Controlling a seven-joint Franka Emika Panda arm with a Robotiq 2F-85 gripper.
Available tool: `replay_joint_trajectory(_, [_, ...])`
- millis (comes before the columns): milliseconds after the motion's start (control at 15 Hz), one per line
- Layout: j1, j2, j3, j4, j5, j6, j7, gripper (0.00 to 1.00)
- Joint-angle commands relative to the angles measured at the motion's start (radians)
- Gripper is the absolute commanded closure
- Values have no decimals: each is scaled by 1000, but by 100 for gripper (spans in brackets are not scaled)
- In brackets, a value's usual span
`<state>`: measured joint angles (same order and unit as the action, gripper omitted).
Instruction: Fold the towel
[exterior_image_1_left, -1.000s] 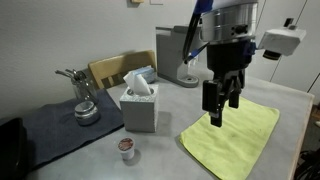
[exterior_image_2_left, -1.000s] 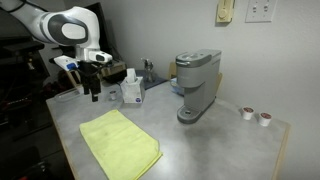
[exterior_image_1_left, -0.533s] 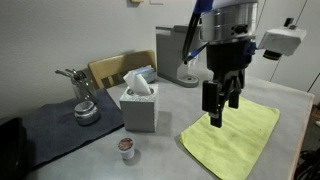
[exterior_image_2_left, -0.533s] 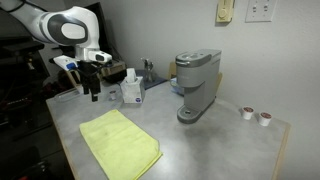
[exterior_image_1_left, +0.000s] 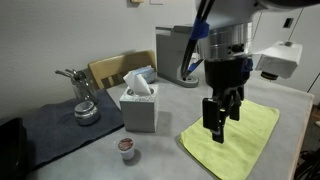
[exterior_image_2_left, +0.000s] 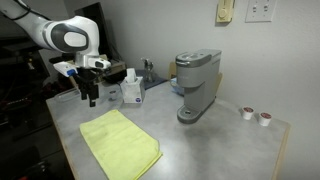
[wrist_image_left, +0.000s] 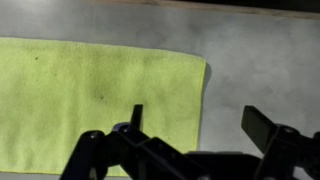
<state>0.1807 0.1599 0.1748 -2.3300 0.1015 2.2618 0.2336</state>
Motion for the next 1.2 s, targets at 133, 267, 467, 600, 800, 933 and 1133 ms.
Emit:
replay_joint_trajectory(133, [18, 72, 6, 27, 11, 29, -18, 0])
replay_joint_trajectory(267, [20, 94, 7, 35, 14, 31, -26, 0])
replay_joint_trajectory(467, [19, 104, 2, 42, 10, 28, -39, 0])
replay_joint_trajectory(600, [25, 89, 1, 30, 3, 13, -16, 0])
replay_joint_trajectory(800, [28, 90, -2, 34, -6, 21, -10, 0])
replay_joint_trajectory(933, [29, 110, -1, 38, -7, 29, -12, 0])
replay_joint_trajectory(1133, [33, 140, -3, 45, -13, 39, -11, 0])
